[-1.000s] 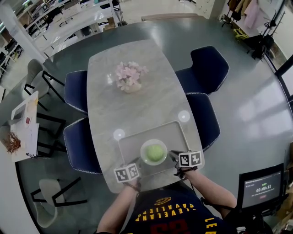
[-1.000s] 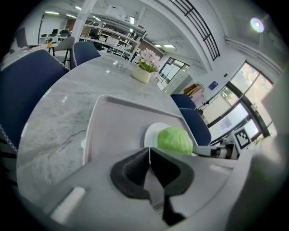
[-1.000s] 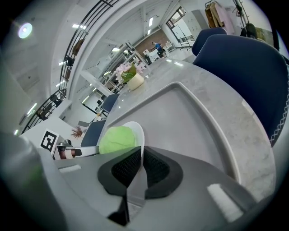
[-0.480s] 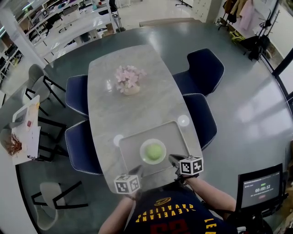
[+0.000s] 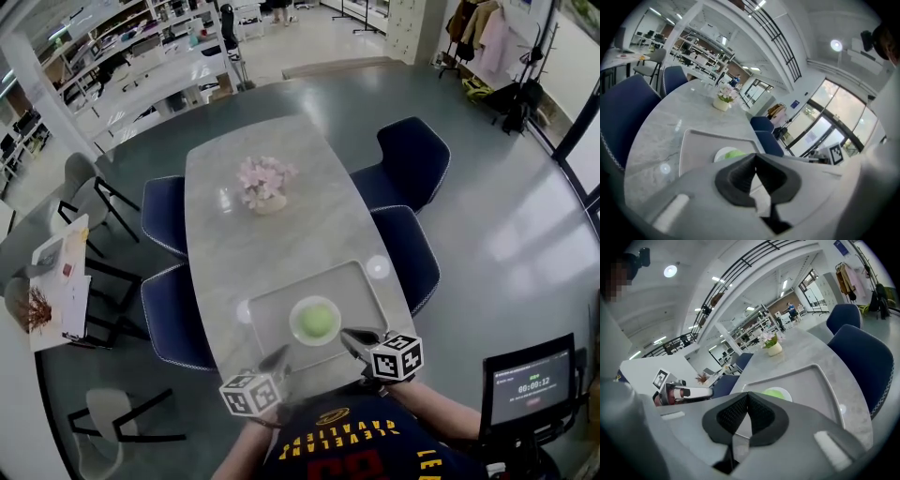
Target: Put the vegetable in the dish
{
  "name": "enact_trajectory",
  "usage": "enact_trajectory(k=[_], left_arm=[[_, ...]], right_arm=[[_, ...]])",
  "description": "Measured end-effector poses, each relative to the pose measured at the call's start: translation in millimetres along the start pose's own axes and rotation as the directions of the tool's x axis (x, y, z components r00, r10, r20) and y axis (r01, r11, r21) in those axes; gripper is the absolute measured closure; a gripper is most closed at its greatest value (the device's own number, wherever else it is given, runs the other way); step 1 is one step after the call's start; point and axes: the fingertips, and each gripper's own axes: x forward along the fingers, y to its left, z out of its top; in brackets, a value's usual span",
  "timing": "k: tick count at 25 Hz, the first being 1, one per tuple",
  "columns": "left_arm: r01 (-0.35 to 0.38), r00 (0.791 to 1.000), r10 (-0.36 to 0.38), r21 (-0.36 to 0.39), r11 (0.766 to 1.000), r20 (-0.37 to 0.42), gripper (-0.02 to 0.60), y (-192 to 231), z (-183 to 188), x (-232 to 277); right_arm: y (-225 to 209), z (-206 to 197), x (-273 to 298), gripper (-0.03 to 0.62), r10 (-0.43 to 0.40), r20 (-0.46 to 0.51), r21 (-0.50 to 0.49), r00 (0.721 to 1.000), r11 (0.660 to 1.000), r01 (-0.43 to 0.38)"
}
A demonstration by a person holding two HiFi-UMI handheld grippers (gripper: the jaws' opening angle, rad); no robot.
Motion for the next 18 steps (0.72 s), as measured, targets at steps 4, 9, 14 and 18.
enact_trajectory(k=[4, 9, 14, 18], left_arm=[[0.035, 0.998, -0.04, 0.093, 0.995, 0.054, 0.58, -32, 25, -27], [0.064, 0.989, -0.088, 0.198, 0.978, 0.119, 0.58, -67, 52, -44], [0.081, 0.986, -0.114, 0.238, 0.968, 0.125, 0.58, -86, 54, -47], [0.092, 0.986, -0.124, 0.255, 0.963, 0.11, 0.58, -87, 51, -43]], right_arm=[[42, 19, -15, 0.588, 0.042, 0.058, -0.077, 0.997, 0.996, -0.038], [75, 52, -28, 0.588, 0.09, 0.135, -0.156, 0.987, 0.985, -0.069], [108, 75, -39, 0.588, 0.141, 0.198, -0.202, 0.97, 0.974, -0.1], [113, 77, -39, 0.588, 0.139, 0.231, -0.223, 0.963, 0.971, -0.087]])
